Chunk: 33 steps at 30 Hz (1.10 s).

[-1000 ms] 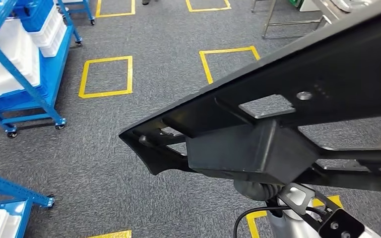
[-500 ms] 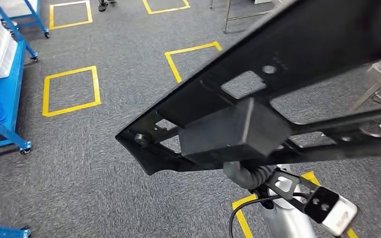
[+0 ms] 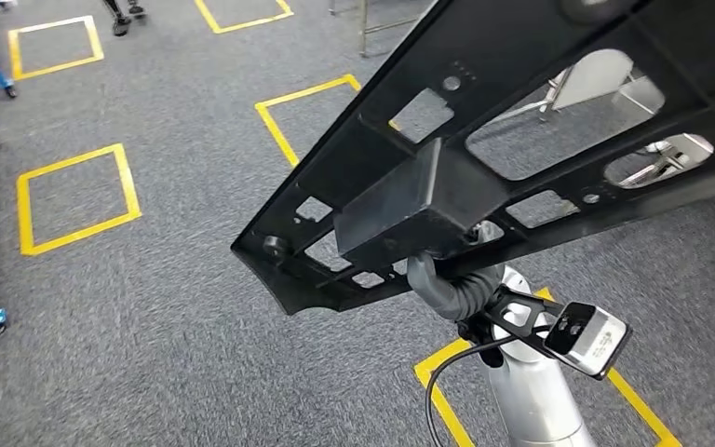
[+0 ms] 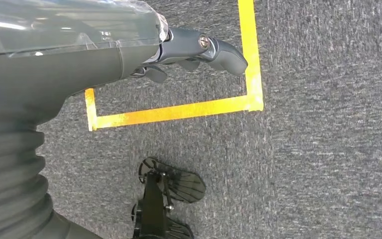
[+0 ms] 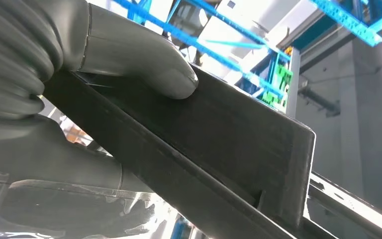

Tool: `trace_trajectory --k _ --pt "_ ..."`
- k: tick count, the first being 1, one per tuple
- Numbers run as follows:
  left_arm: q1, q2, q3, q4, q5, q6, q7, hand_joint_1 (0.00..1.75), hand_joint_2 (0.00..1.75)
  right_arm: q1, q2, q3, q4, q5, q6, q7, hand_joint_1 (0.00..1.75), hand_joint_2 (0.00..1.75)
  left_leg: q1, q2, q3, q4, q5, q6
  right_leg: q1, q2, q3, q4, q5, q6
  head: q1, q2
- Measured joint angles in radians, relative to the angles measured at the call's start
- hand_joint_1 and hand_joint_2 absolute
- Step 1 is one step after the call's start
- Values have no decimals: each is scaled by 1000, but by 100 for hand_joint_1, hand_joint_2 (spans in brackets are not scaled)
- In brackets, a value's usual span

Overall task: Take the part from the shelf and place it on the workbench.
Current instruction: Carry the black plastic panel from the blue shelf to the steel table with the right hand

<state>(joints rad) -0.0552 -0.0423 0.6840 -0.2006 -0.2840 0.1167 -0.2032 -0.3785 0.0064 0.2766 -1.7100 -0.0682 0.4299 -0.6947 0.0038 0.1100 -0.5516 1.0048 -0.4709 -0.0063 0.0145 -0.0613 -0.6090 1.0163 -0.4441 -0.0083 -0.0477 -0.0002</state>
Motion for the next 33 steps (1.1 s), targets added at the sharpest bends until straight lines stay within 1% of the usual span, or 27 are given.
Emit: trace_trajectory --k 1,2,3,5,7,8,9,10,12,14,15,16,17,19,20,21,22,23,24,25,27,28,29,30,31,32,33 --pt "-1 0 2 0 0 0 0 0 175 0 1 0 -1 -1 0 0 175 175 1 5 2 0 -3 -6 -2 13 1 -3 2 -5 0 0" --pt "-2 1 4 0 1 0 0 0 175 0 1 0 -2 -2 1 0 175 175 3 -7 2 5 -10 -11 -5 25 3 -7 4 -9 0 0" --pt "-3 1 5 0 2 0 -1 0 175 0 1 0 -4 -3 1 0 175 175 6 -29 -4 25 -25 -16 -8 36 5 -11 7 -16 0 0" --pt "1 2 9 0 6 1 -1 0 175 2 4 2 -10 -4 2 0 175 175 11 -83 -48 123 -79 -22 -11 58 9 -15 9 -24 0 0" --pt "8 4 15 0 9 1 -2 0 175 10 6 3 -16 -3 1 -1 175 175 12 -100 -113 253 -128 -27 -10 85 9 -14 8 -28 0 0" --pt "10 5 18 0 10 2 -2 0 175 15 7 3 -19 -3 1 -1 175 175 12 -102 -133 287 -130 -29 -10 100 10 -14 8 -28 0 0" --pt "10 7 21 0 10 2 -3 0 175 19 7 3 -22 -3 0 -1 175 175 13 -103 -134 278 -110 -29 -10 115 11 -12 7 -27 0 0" --pt "10 8 24 0 11 1 -3 0 175 24 7 3 -25 -3 0 -1 175 175 14 -107 -117 231 -73 -29 -11 130 12 -10 6 -25 0 0" --pt "10 11 27 0 12 1 -4 0 175 29 7 3 -32 -6 -1 -2 175 175 19 -146 -60 96 -5 -27 -13 157 12 -1 1 -17 0 0" --pt "9 13 31 0 15 1 -3 0 175 35 7 4 -37 -9 -1 -2 175 175 21 -181 -28 25 10 -21 -15 180 3 6 -1 -6 0 0" --pt "8 13 32 0 16 1 -3 0 175 41 7 4 -41 -10 -1 -3 175 175 20 -182 -24 20 5 -17 -17 191 -1 7 1 1 0 0" --pt "6 14 34 0 17 1 -3 0 175 46 7 4 -45 -10 -1 -3 175 175 20 -172 -23 16 6 -10 -19 200 -4 5 3 8 0 0" --pt "4 14 35 0 16 1 -3 0 175 51 6 4 -49 -9 -1 -3 175 175 20 -161 -21 12 8 -3 -19 192 -7 7 2 13 0 0" --pt "3 14 36 0 14 1 -3 0 175 53 6 6 -56 -8 -1 -3 175 175 21 -137 -17 3 12 11 -16 141 -28 50 -27 21 0 0" --pt "5 14 36 0 13 1 -3 0 175 54 6 7 -58 -8 -1 -3 175 175 18 -124 -16 2 12 16 -17 108 -53 103 -55 24 0 0" --pt "7 14 37 0 12 1 -3 0 175 55 7 8 -59 -8 -1 -3 175 175 15 -110 -16 2 11 20 -18 88 -87 168 -86 27 0 0" --pt "9 14 38 0 12 1 -3 0 175 57 7 9 -59 -8 -1 -3 175 175 13 -95 -16 2 10 21 -20 78 -119 231 -108 29 0 0" --pt "9 14 40 0 11 1 -2 0 175 61 7 9 -59 -8 -1 -3 175 175 12 -82 -16 2 8 22 -22 72 -140 271 -116 31 0 0" --pt "9 14 40 0 11 1 -2 0 175 64 7 10 -59 -8 -1 -3 175 175 11 -69 -15 3 7 22 -22 68 -141 272 -104 31 0 0" --pt "8 13 41 0 10 0 -2 0 175 67 7 10 -60 -8 -1 -3 175 175 11 -56 -12 3 4 20 -23 62 -121 232 -77 30 0 0" --pt "7 11 41 0 10 0 -2 0 175 69 7 12 -61 -8 1 -3 175 175 8 -36 -5 3 -2 15 -16 25 -45 93 -19 22 0 0" --pt "7 10 41 0 10 0 -2 0 175 69 7 13 -63 -8 2 -3 175 175 7 -27 -1 3 -5 11 -11 8 -17 39 -3 16 0 0" --pt "6 9 42 0 11 0 -3 0 175 69 7 14 -64 -9 2 -3 175 175 5 -18 2 3 -8 5 -6 -4 -2 10 2 11 0 0" --pt "6 8 42 0 11 0 -3 0 175 70 7 15 -65 -9 3 -3 175 175 4 -9 5 2 -10 0 -2 -3 -1 3 -2 7 0 0" --pt "4 7 43 0 11 0 -3 0 175 71 7 15 -65 -9 3 -4 175 175 4 1 8 1 -12 -5 -1 9 -1 0 0 3 0 0" --pt "2 6 43 0 12 0 -3 0 175 72 7 16 -66 -9 4 -3 175 175 5 2 10 2 -16 -10 -4 20 0 -4 2 -2 0 0" --pt "0 5 43 0 14 -1 -3 0 175 72 7 17 -67 -9 5 -4 175 175 7 -11 8 14 -27 -15 -7 31 3 -8 5 -8 0 0"
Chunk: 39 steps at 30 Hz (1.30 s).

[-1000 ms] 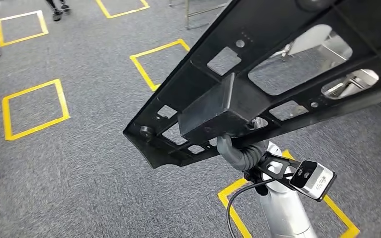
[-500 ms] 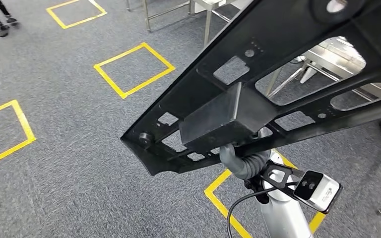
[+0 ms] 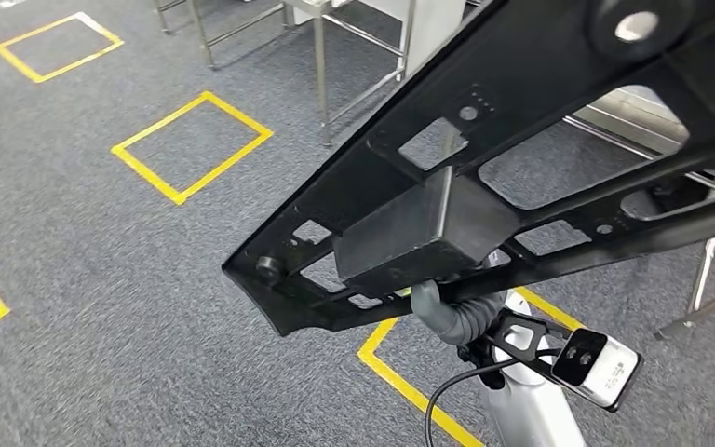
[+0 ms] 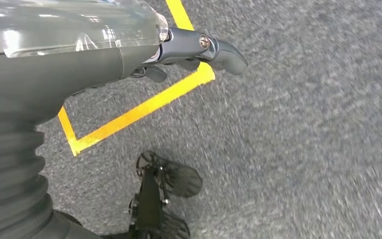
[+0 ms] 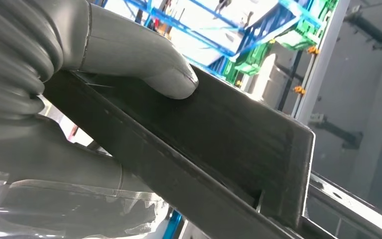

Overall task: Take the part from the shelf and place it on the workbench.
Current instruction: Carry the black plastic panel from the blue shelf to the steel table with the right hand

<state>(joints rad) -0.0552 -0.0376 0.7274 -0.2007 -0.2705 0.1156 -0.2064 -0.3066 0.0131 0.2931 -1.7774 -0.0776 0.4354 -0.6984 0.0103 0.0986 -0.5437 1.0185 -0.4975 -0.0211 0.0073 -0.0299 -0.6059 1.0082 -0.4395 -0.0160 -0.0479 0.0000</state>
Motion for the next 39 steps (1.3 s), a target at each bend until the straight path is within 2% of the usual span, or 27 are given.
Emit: trace_trajectory --k 1,3,5,6,7,8,9,11,12,14,16,18,20,21,22,23,25,27,29,30,31,33,34,35,36,37,39 --pt "-1 -1 0 0 1 -1 0 0 175 -1 1 2 -1 0 2 0 175 175 2 -22 -11 28 -19 -4 -4 10 3 -5 3 -6 0 0" --pt "2 -2 3 0 3 -2 0 0 175 -3 2 6 -2 0 7 -1 175 175 4 -74 -66 145 -78 -8 -7 34 5 -8 5 -13 0 0" --pt "7 -3 6 0 3 -2 1 0 175 -1 2 9 0 0 11 0 175 175 5 -89 -125 257 -113 -13 -6 62 6 -6 4 -15 0 0" --pt "8 -3 8 0 4 -2 2 0 175 -1 2 10 1 0 12 0 175 175 6 -90 -135 267 -102 -14 -7 76 6 -5 4 -14 0 0" --pt "8 -3 8 0 4 -3 3 0 175 -1 2 10 2 0 12 1 175 175 7 -92 -127 238 -73 -14 -7 90 7 -2 3 -13 0 0" --pt "7 -3 8 0 4 -3 3 0 175 -2 2 11 3 0 13 1 175 175 9 -101 -104 178 -33 -14 -8 104 8 1 1 -10 0 0" --pt "6 -3 8 0 4 -4 3 0 175 -3 3 11 4 0 14 1 175 175 13 -124 -76 112 -1 -13 -9 118 7 5 -2 -5 0 0" --pt "6 -4 9 0 4 -5 5 0 175 -8 4 11 5 0 15 2 175 175 17 -170 -38 23 27 -8 -11 141 -1 16 -5 6 0 0" --pt "6 -4 9 0 4 -6 6 0 175 -8 4 12 6 0 15 3 175 175 16 -181 -33 11 24 -3 -13 152 -6 18 -4 13 0 0" --pt "4 -5 9 0 4 -8 8 0 175 -9 4 12 6 0 15 4 175 175 15 -163 -31 6 26 10 -17 168 -12 16 0 26 0 0" --pt "0 -7 10 0 4 -14 6 0 175 -13 4 12 6 -1 15 5 175 175 16 -138 -27 -3 32 25 -13 130 -27 44 -19 35 0 0" --pt "1 -8 10 0 2 -21 3 0 175 -20 4 12 6 -1 16 5 175 175 14 -111 -24 -8 33 35 -11 66 -77 148 -75 40 0 0" --pt "3 -8 10 0 -1 -23 4 0 175 -22 4 12 8 -4 18 6 175 175 10 -82 -24 -8 31 39 -15 43 -137 270 -121 44 0 0" --pt "3 -8 10 0 -2 -23 7 0 175 -21 4 12 9 -5 20 6 175 175 9 -69 -24 -8 29 39 -16 39 -149 294 -121 45 0 0" --pt "2 -8 10 0 -3 -23 10 0 175 -22 4 12 10 -8 22 8 175 175 9 -56 -22 -8 28 38 -17 35 -141 278 -103 45 0 0" --pt "1 -8 10 0 -4 -24 13 0 175 -22 4 12 11 -9 24 9 175 175 9 -45 -20 -8 26 37 -17 26 -112 223 -71 43 0 0" --pt "-1 -9 10 0 -4 -25 15 0 175 -24 4 12 11 -12 29 11 175 175 6 -25 -12 -7 19 30 -8 -22 -36 81 -17 32 0 0" --pt "0 -9 11 0 -4 -26 17 0 175 -26 3 12 12 -14 31 9 175 175 2 -6 -7 -6 14 21 4 -52 -2 13 -3 21 0 0" --pt "-2 -9 12 0 -4 -27 17 0 175 -26 2 11 12 -16 33 7 175 175 0 14 -1 -9 9 11 5 -29 -3 7 -2 13 0 0" --pt "-3 -9 13 0 -4 -28 16 0 175 -26 2 11 13 -16 35 7 175 175 1 8 2 -6 4 6 2 -17 -1 3 0 8 0 0" --pt "-5 -9 13 0 -4 -30 14 0 175 -28 2 11 13 -16 35 7 175 175 3 -12 -2 9 -9 1 -2 -5 2 -2 2 3 0 0" --pt "-4 -9 14 0 -4 -33 12 0 175 -31 3 12 16 -16 38 7 175 175 7 -66 -37 91 -57 -5 -8 16 6 -8 5 -5 0 0" --pt "-1 -9 15 0 -3 -33 12 0 175 -32 3 12 19 -16 38 7 175 175 8 -82 -72 160 -88 -6 -8 28 6 -7 5 -8 0 0" --pt "3 -9 16 0 -3 -34 12 0 175 -32 3 13 21 -16 39 7 175 175 8 -87 -105 223 -109 -8 -8 43 6 -7 5 -9 0 0" --pt "5 -8 17 0 -3 -34 12 0 175 -31 3 13 24 -16 40 7 175 175 9 -89 -129 262 -114 -10 -8 57 6 -5 4 -9 0 0" --pt "6 -8 19 0 -3 -34 12 0 175 -31 3 13 27 -16 40 7 175 175 9 -90 -138 269 -101 -11 -9 73 7 -4 4 -8 0 0" --pt "4 -8 21 0 -3 -35 12 0 175 -31 3 13 29 -16 40 7 175 175 13 -105 -100 166 -26 -12 -11 100 7 4 0 -2 0 0"
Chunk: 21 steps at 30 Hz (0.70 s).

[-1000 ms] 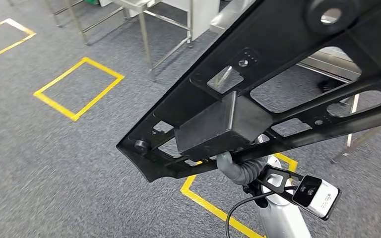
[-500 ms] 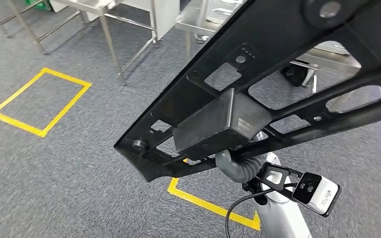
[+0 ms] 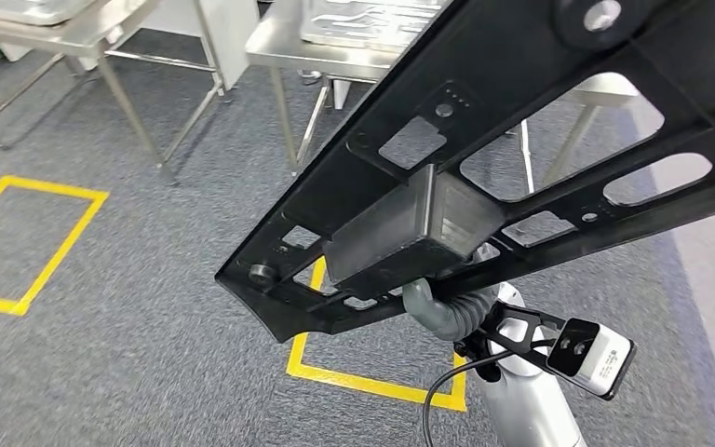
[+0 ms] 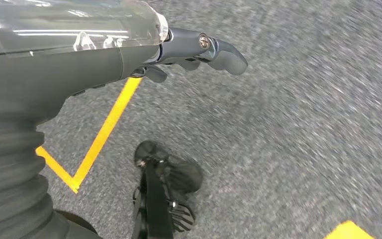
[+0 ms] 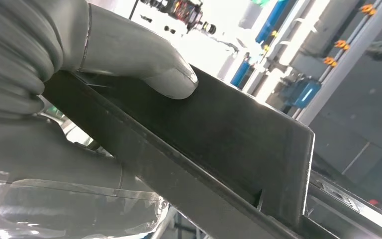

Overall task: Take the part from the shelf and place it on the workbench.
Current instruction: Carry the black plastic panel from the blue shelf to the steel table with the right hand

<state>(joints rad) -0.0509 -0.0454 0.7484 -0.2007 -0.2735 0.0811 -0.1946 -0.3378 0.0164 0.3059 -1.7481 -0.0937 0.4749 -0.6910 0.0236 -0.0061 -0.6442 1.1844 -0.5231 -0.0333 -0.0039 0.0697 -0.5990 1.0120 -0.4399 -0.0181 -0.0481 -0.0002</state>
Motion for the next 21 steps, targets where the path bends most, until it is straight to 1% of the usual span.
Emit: trace_trajectory --k 1,2,3,4,5,6,7,8,9,10,11,12,13,14,15,16,17,18,19,20,21 --pt "-1 0 1 0 0 0 0 0 175 -1 0 0 0 0 0 0 175 175 3 -24 26 -64 28 1 0 12 -3 7 -3 5 0 0" --pt "-2 0 2 0 0 0 0 0 175 -2 0 0 1 0 0 0 175 175 6 -45 46 -112 45 3 0 24 -8 13 -5 11 0 0" --pt "-2 0 3 0 -1 0 1 0 175 -4 1 0 1 1 -1 1 175 175 7 -62 57 -138 50 7 -1 35 -13 18 -5 18 0 0" --pt "-1 0 4 0 -2 0 1 0 175 -5 1 1 2 1 -3 2 175 175 6 -67 60 -144 45 14 -2 46 -19 19 -4 25 0 0" --pt "-1 0 5 0 -3 0 2 0 175 -6 1 1 2 2 -5 3 175 175 5 -58 61 -146 47 21 -4 57 -22 19 -1 32 0 0" --pt "-3 0 5 0 -4 -1 2 0 175 -5 1 1 2 2 -7 3 175 175 5 -47 62 -149 49 28 -6 55 -24 20 -2 38 0 0" --pt "-4 -1 5 0 -4 -1 2 0 175 -6 1 1 2 2 -8 3 175 175 5 -36 63 -152 51 36 -5 38 -30 31 -9 43 0 0" --pt "-6 -1 6 0 -6 -2 2 0 175 -8 1 1 1 2 -9 4 175 175 6 -25 64 -155 53 43 -4 12 -43 60 -27 47 0 0" --pt "-6 -1 6 0 -7 -3 2 0 175 -9 1 2 1 2 -10 4 175 175 4 -13 65 -156 53 48 -4 -19 -66 109 -53 49 0 0" --pt "-4 0 6 0 -9 -3 1 0 175 -10 1 2 1 3 -10 4 175 175 1 0 65 -157 52 52 -4 -43 -98 173 -84 51 0 0" --pt "-2 0 7 0 -10 -4 1 0 175 -9 1 2 2 3 -11 4 175 175 -1 13 65 -157 51 54 -5 -55 -130 238 -110 53 0 0" --pt "-1 0 8 0 -11 -4 1 0 175 -8 1 3 2 3 -11 4 175 175 -3 26 66 -156 50 55 -6 -60 -152 282 -121 53 0 0" --pt "0 0 8 0 -12 -4 1 0 175 -6 1 3 2 4 -12 4 175 175 -5 39 66 -156 49 55 -7 -64 -157 290 -114 52 0 0" --pt "-1 0 9 0 -13 -5 1 0 175 -5 1 3 2 4 -12 4 175 175 -6 51 68 -156 47 55 -6 -68 -139 257 -89 49 0 0" --pt "-3 0 9 0 -13 -6 1 0 175 -5 1 3 2 5 -12 4 175 175 -7 62 71 -156 45 54 -4 -80 -103 192 -55 44 0 0" --pt "-4 0 9 0 -14 -7 1 0 175 -6 1 4 2 5 -12 4 175 175 -8 70 75 -157 42 51 1 -98 -63 119 -30 38 0 0" --pt "-5 0 9 0 -14 -10 0 0 175 -7 1 5 2 5 -12 4 175 175 -10 77 78 -157 40 47 6 -113 -32 60 -12 31 0 0" --pt "-6 -1 9 0 -14 -14 0 0 175 -8 1 6 2 2 -12 3 175 175 -11 83 80 -157 38 42 12 -123 -15 26 -6 26 0 0" --pt "-7 -1 9 0 -14 -20 -1 0 175 -9 1 7 2 -3 -11 2 175 175 -11 89 81 -158 37 37 16 -124 -10 15 -9 22 0 0" --pt "-9 -1 9 0 -15 -25 -2 0 175 -9 1 8 2 -9 -9 1 175 175 -12 95 84 -161 36 32 18 -117 -11 12 -7 18 0 0" --pt "-10 0 9 0 -15 -30 -4 0 175 -9 2 8 2 -15 -8 0 175 175 -12 95 87 -162 35 27 14 -112 -7 7 -5 14 0 0"
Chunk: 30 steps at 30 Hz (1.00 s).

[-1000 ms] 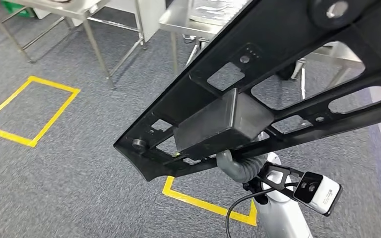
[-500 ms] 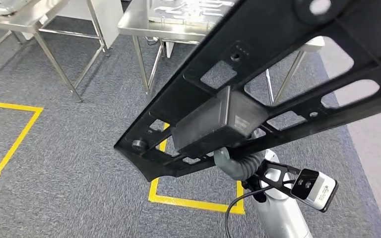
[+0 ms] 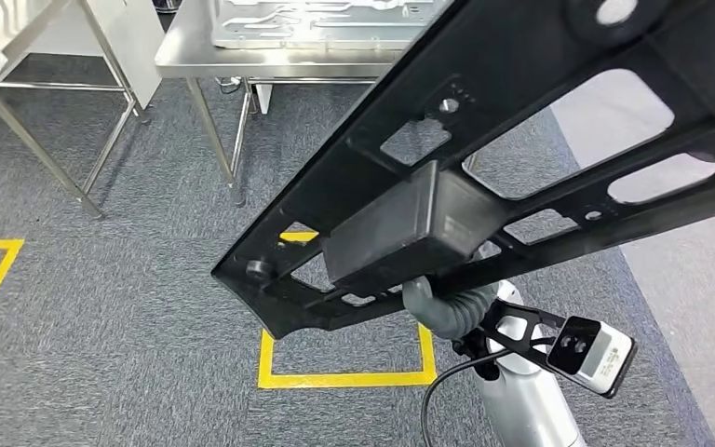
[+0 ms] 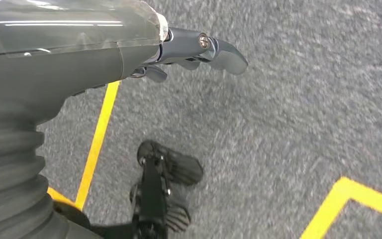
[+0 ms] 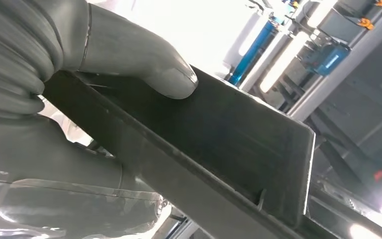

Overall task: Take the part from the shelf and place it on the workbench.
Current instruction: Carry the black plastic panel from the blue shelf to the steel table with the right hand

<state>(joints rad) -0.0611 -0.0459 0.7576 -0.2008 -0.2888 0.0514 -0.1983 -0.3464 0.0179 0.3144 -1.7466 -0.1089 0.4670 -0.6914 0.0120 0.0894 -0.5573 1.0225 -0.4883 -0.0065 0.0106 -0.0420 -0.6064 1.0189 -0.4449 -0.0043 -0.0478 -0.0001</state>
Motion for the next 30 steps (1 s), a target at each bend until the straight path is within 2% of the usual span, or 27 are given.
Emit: trace_trajectory --k 2,3,4,5,6,7,8,10,12,13,15,17,18,19,21,22,23,24,26,27,28,30 --pt "-1 0 0 0 -2 -6 -4 0 175 -2 1 4 0 -5 1 -2 175 175 1 -30 -7 27 -21 -8 -8 9 10 -15 5 -10 0 0" --pt "1 1 0 0 -4 -9 -6 0 175 -4 2 6 0 -5 0 -2 175 175 2 -52 -26 67 -44 -12 -12 13 14 -20 7 -15 0 0" --pt "3 1 1 0 -5 -11 -7 0 175 -5 3 9 1 -5 0 -3 175 175 3 -70 -55 128 -73 -14 -11 19 15 -22 6 -19 0 0" --pt "6 2 1 0 -5 -12 -8 0 175 -6 4 12 2 -5 -2 -3 175 175 3 -78 -90 196 -101 -17 -11 24 15 -22 4 -21 0 0" --pt "8 3 2 0 -5 -14 -10 0 175 -5 5 14 3 -5 -3 -3 175 175 4 -81 -121 249 -115 -19 -10 31 16 -21 2 -22 0 0" --pt "10 4 2 0 -6 -15 -11 0 175 -4 5 16 4 -4 -4 -3 175 175 4 -82 -138 274 -111 -20 -10 37 18 -20 -1 -22 0 0" --pt "11 5 3 0 -6 -16 -13 0 175 -3 5 18 5 -4 -6 -3 175 175 5 -82 -136 258 -88 -21 -10 43 22 -19 -5 -20 0 0" --pt "12 6 3 0 -8 -17 -15 0 175 -1 5 19 6 -4 -9 -3 175 175 8 -82 -84 136 -13 -19 -12 50 33 -15 -16 -14 0 0" --pt "11 6 3 0 -10 -17 -17 0 175 -1 6 19 6 -5 -12 -4 175 175 5 -85 -32 27 21 -10 -10 56 39 -8 -27 -3 0 0" --pt "11 6 3 0 -11 -17 -18 0 175 -1 6 20 6 -5 -13 -4 175 175 3 -86 -22 6 19 -2 -8 57 39 -7 -29 3 0 0" --pt "11 7 4 0 -14 -17 -19 0 175 -1 6 20 6 -5 -15 -4 175 175 3 -87 -17 0 13 13 -7 59 40 -4 -29 14 0 0" --pt "11 7 4 0 -16 -18 -19 0 175 -1 6 21 6 -5 -16 -5 175 175 5 -88 -6 -7 9 26 -9 56 30 26 -37 26 0 0" --pt "11 7 4 0 -16 -18 -19 0 175 -1 6 21 6 -5 -16 -5 175 175 7 -88 2 -10 5 31 -11 54 9 64 -50 31 0 0" --pt "11 7 4 0 -16 -18 -19 0 175 -1 6 21 5 -5 -16 -5 175 175 7 -88 9 -13 -1 34 -13 53 -25 120 -67 35 0 0" --pt "13 8 5 0 -16 -17 -20 0 175 4 6 21 6 -5 -16 -6 175 175 5 -88 23 -14 -14 37 -15 52 -111 240 -100 38 0 0" --pt "14 8 5 0 -16 -17 -19 0 175 6 6 21 6 -5 -15 -5 175 175 5 -88 32 -14 -23 36 -15 51 -144 274 -103 38 0 0" --pt "16 8 6 0 -16 -17 -19 0 175 8 6 21 6 -5 -15 -5 175 175 4 -89 45 -14 -33 36 -15 51 -162 273 -92 37 0 0" --pt "17 8 6 0 -16 -17 -19 0 175 9 6 21 6 -5 -14 -5 175 175 3 -89 59 -14 -44 35 -14 50 -163 240 -64 32 0 0" --pt "18 7 7 0 -17 -17 -19 0 175 10 6 21 6 -5 -12 -5 175 175 0 -88 90 -16 -68 32 -8 47 -134 109 31 14 0 0" --pt "18 6 7 0 -17 -17 -19 0 175 10 6 21 7 -4 -11 -5 175 175 -1 -88 103 -18 -80 28 -3 45 -119 56 63 6 0 0" --pt "18 5 7 0 -17 -17 -19 0 175 10 6 21 7 -5 -11 -5 175 175 -1 -86 115 -25 -90 23 2 43 -107 24 81 0 0 0" --pt "15 5 8 0 -21 -17 -19 0 175 8 6 21 6 -5 -9 -5 175 175 0 -84 138 -27 -90 11 7 45 -84 6 64 -7 0 0"
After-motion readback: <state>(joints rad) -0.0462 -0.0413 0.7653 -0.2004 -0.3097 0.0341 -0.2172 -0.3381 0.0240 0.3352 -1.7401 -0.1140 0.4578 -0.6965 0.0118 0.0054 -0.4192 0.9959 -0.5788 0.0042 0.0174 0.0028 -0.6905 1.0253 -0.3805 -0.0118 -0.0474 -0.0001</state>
